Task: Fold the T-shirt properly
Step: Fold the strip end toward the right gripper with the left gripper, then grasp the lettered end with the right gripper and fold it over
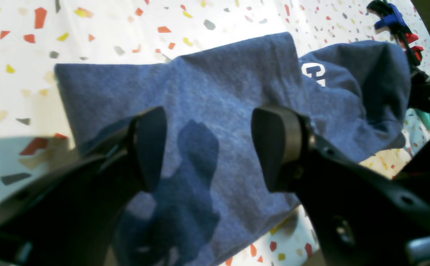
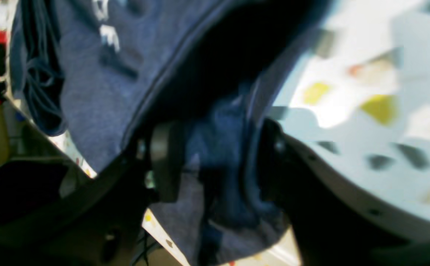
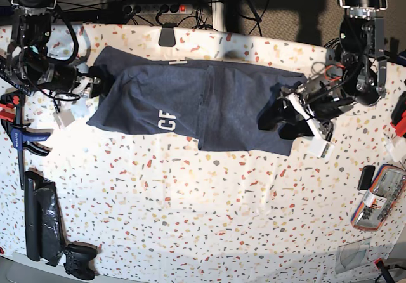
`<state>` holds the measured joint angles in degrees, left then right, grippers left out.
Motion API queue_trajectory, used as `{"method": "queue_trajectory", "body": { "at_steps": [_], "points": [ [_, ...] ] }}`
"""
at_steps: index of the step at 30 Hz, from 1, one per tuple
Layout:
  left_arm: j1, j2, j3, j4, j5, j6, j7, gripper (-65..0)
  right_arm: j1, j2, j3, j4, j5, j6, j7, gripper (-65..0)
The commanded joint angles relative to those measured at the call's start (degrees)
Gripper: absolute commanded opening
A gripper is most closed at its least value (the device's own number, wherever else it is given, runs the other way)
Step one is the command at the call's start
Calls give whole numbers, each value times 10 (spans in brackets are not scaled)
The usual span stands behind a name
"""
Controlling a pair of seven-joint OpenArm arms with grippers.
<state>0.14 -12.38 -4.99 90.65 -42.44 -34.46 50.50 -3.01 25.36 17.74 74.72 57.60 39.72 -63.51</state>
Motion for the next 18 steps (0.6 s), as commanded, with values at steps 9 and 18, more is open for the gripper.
{"method": "queue_trajectory", "body": {
  "at_steps": [9, 18],
  "points": [
    [-9, -4, -2, 11, -9, -3, -12, -261, 5, 12, 19, 7, 9, 3, 14, -650],
    [22, -4, -2, 11, 20, -3, -13, -261, 4, -1, 85, 117, 39, 3, -8, -650]
  ]
}}
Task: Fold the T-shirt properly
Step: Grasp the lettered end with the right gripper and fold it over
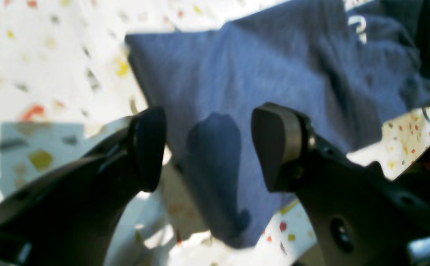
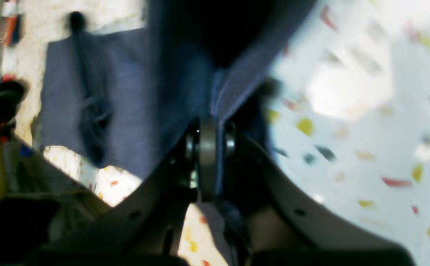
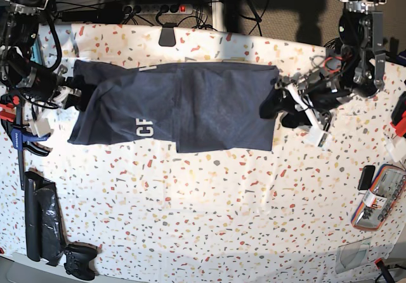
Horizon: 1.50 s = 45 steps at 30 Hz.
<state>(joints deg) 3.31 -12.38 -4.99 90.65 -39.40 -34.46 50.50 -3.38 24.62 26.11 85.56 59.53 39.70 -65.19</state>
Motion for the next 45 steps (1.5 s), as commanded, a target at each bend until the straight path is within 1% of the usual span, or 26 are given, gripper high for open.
{"method": "queue_trajectory", "body": {
  "at_steps": [1, 2, 6, 8, 10, 12, 15, 17, 19, 21, 22, 24, 27, 28, 30, 31, 32, 33, 34, 35, 36, 37, 40, 41, 43, 45],
  "points": [
    [-4, -5, -2, 11, -11, -3, -13, -261, 8, -7, 1, 32, 20, 3, 9, -650],
    [2, -8, -2, 11, -11, -3, -13, -261, 8, -25, 1, 57, 20, 3, 9, -650],
    [23, -26, -2, 11, -11, -3, -29, -261, 8, -115, -14, 153, 15, 3, 9, -650],
    [34, -35, -2, 11, -11, -2, -45, -261, 9, -152, -42, 184, -2, 3, 9, -650],
    [44, -46, -2, 11, -11, -2, -56, -261, 12, -183, -83, 200, -30, 3, 18, -650],
    [54, -57, -2, 11, -11, -2, -61, -261, 22, -214, -127, 200, -75, 3, 35, -650],
    [66, -69, -2, 11, -11, -2, -65, -261, 35, -260, -194, 199, -163, 3, 59, -650],
    [72, -70, -3, 11, -11, -2, -69, -261, 37, -284, -238, 198, -218, 3, 97, -650],
    [77, -70, -3, 11, -11, -2, -69, -261, 37, -308, -277, 195, -279, -10, 135, -650],
    [80, -70, -3, 11, -11, -2, -69, -261, 37, -329, -314, 188, -328, -28, 157, -650],
    [81, -70, -3, 11, -11, -2, -69, -261, 37, -336, -330, 183, -343, -35, 163, -650],
    [81, -70, -3, 11, -11, -2, -69, -261, 38, -336, -357, 166, -370, -47, 174, -650],
    [81, -70, -3, 11, -11, -2, -68, -261, 46, -336, -381, 134, -381, -47, 191, -650],
    [81, -70, -3, 11, -11, -2, -68, -261, 49, -336, -389, 124, -379, -47, 200, -611],
    [81, -70, -3, 11, -11, -2, -68, -261, 56, -336, -406, 105, -375, -47, 219, -489],
    [81, -70, -3, 11, -11, -2, -68, -261, 56, -336, -414, 98, -364, -47, 229, -444],
    [81, -70, -3, 11, -11, -2, -69, -261, 56, -336, -422, 93, -345, -46, 243, -412],
    [81, -70, -3, 11, -11, -2, -69, -261, 56, -336, -429, 89, -321, -46, 254, -398],
    [81, -70, -3, 11, -11, -2, -69, -261, 56, -336, -436, 87, -294, -38, 259, -397],
    [81, -70, -3, 11, -11, -2, -69, -261, 58, -336, -442, 86, -270, -21, 259, -397],
    [81, -70, -3, 11, -11, -2, -69, -261, 62, -336, -448, 86, -250, -1, 256, -397],
    [81, -70, -3, 11, -11, -2, -69, -261, 68, -336, -452, 87, -230, 3, 247, -397],
    [81, -70, -3, 11, -11, -2, -69, -261, 92, -336, -455, 87, -170, 3, 195, -398],
    [81, -70, -3, 11, -11, -2, -69, -261, 101, -336, -455, 87, -160, 3, 179, -398],
    [81, -70, -3, 11, -15, -2, -75, -261, 119, -336, -451, 87, -159, 3, 155, -398],
    [81, -70, -3, 11, -35, -3, -77, -261, 132, -336, -435, 87, -173, 3, 135, -398]
  ]
}}
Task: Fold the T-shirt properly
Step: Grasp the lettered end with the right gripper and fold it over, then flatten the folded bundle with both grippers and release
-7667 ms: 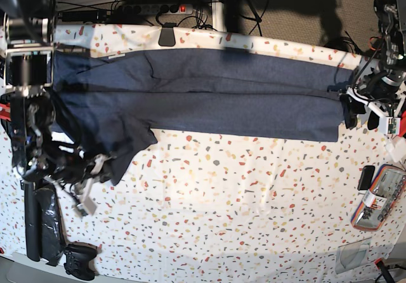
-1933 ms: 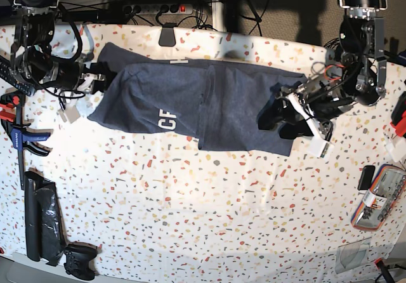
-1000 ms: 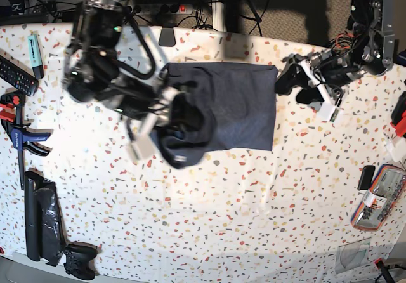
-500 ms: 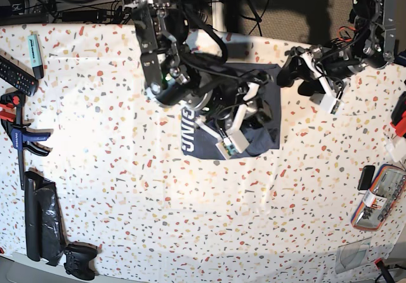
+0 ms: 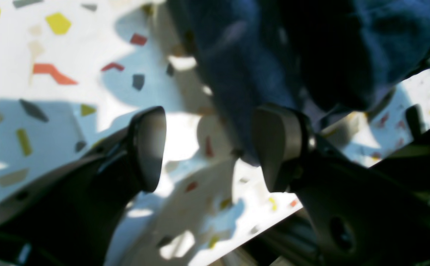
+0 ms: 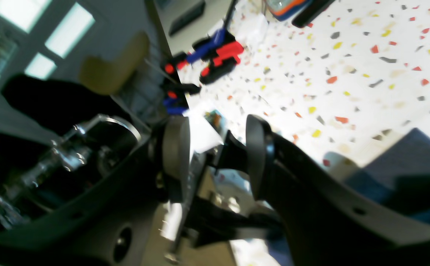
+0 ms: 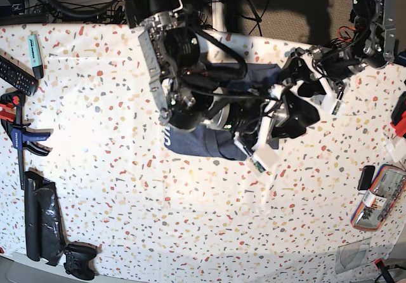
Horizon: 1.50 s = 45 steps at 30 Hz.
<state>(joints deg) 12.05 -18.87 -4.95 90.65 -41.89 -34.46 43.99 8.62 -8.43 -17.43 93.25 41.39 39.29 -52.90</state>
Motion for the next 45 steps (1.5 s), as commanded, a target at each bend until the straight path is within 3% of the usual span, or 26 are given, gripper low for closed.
{"method": "queue_trajectory", "body": {
  "at_steps": [1, 8, 10, 13, 18, 22, 29, 33, 35, 40, 45],
  "points": [
    [-6, -5, -3, 12, -19, -3, -12, -261, 17, -6, 12, 10, -4, 7, 7, -398],
    [-6, 4, -3, 33, -68, -24, -8, -262, 31, -6, 129, 10, -80, 7, 0, -398],
    [-6, 17, -3, 52, -81, -25, 6, -262, 37, 15, 156, 10, -85, 7, 0, -412],
    [-5, 48, -3, 92, -103, -25, 22, -262, 42, 53, 188, 10, -116, 7, 1, -470],
    [-5, 129, -2, 129, -117, -27, 51, -262, 42, 108, 209, -5, -174, -23, 21, -484],
    [-5, 177, 10, 116, -82, -27, 83, -262, 45, 132, 209, -53, -189, -23, 38, -601],
    [-7, 177, 29, -31, 88, -12, -40, -262, 61, 138, 208, -125, -246, -22, 40, -650],
    [-21, 158, 7, -134, 141, -5, -115, -262, 46, 150, 208, -125, -247, -9, 37, -650],
    [-35, 144, -5, -170, 149, -5, -127, -262, 33, 158, 208, -125, -247, 7, 37, -650],
    [-81, 113, -14, -212, 148, -5, -128, -262, -19, 165, 208, -98, -245, 7, 36, -650],
    [-127, 121, -13, -216, 131, -4, -112, -262, -91, 164, 208, -20, -226, 7, 43, -650]
  ]
}}
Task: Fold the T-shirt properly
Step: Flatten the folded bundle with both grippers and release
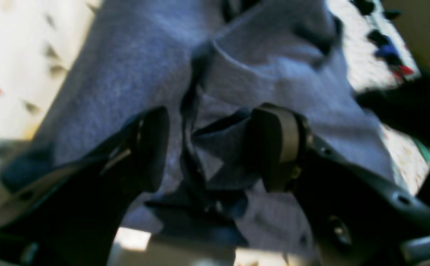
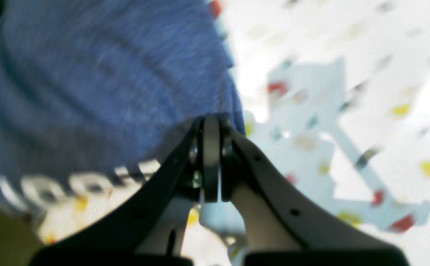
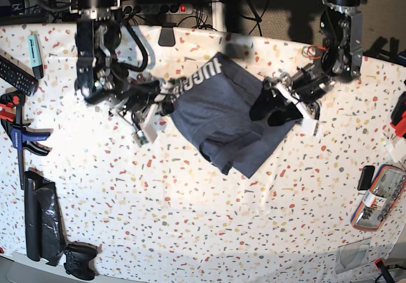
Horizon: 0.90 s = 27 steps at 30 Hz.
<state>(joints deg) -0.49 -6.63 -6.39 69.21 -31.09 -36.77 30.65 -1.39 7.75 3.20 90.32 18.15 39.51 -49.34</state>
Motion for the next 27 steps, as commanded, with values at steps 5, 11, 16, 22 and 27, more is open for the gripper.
{"method": "queue_trajectory", "body": {
  "at_steps": [5, 11, 16, 22, 27],
  "points": [
    [-36, 49, 1, -1, 35, 14, 34, -262, -39, -21, 2, 57, 33, 5, 9, -650],
    [-74, 74, 1, -1, 72, 14, 34, -262, -57, -82, 2, 57, 33, 5, 9, -650],
    [-102, 74, 1, 5, 38, 13, 76, -268, -59, -131, 2, 57, 31, 5, 9, -650],
    [-92, 70, 0, 87, 21, 12, 151, -275, -64, -134, 2, 84, 39, 5, -4, -650],
    [-30, 37, 0, 220, 21, 29, 161, -392, -106, -131, 14, 196, 42, 5, -13, -650]
  ]
}}
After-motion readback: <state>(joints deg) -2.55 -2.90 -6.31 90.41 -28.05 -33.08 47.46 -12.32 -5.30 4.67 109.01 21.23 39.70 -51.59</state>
